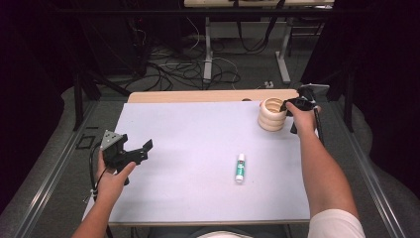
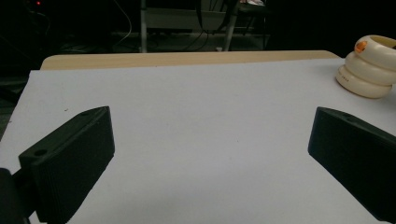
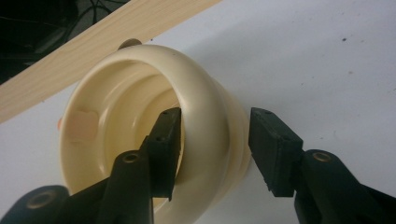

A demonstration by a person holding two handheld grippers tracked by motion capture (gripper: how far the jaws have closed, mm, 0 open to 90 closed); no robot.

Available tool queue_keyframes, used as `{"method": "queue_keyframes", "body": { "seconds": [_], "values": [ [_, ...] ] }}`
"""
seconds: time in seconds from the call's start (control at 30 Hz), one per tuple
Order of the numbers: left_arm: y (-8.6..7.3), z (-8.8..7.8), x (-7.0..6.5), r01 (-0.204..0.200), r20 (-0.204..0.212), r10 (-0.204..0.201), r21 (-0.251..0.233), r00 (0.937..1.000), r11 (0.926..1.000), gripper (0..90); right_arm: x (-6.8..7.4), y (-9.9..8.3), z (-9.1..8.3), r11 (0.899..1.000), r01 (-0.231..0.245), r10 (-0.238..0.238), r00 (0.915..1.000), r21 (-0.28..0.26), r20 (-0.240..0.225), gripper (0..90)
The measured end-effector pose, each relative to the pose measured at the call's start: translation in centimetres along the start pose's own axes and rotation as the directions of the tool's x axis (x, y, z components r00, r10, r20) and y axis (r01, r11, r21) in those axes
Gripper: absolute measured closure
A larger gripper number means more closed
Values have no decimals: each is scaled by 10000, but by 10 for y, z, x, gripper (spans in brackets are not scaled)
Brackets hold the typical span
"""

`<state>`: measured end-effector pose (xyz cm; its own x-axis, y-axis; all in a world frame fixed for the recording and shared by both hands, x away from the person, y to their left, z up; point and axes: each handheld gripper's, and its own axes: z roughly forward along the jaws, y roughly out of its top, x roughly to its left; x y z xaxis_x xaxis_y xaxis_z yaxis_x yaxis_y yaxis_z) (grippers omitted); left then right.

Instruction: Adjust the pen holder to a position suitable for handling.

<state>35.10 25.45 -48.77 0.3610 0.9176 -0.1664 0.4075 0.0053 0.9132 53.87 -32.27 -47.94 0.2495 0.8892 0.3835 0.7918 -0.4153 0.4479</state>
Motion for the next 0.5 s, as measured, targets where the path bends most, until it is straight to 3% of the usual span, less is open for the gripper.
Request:
{"method": "queue_keyframes", "body": {
  "seconds": [0.03, 0.1, 0.13, 0.5],
  "values": [
    [0, 0, 0, -1, -3, 1, 23, 10000, 10000, 5, 0, 1, 0, 9996, -261, 262, 9996, 98, -63, 557],
    [0, 0, 1, 16, -18, -16, 33, 10000, 10000, 5, -1, 0, 2, 9995, -300, 300, 9995, -66, -102, 564],
    [-1, 0, 1, 29, -19, -29, 38, 10000, 10000, 6, -2, 0, 1, 9991, -385, 390, 9988, 166, -312, 579],
    [-1, 1, 1, -56, -32, 56, 169, 10000, 9998, 6, -3, 2, -1, 9913, -1312, 1316, 9900, 116, -503, 666]
  ]
}}
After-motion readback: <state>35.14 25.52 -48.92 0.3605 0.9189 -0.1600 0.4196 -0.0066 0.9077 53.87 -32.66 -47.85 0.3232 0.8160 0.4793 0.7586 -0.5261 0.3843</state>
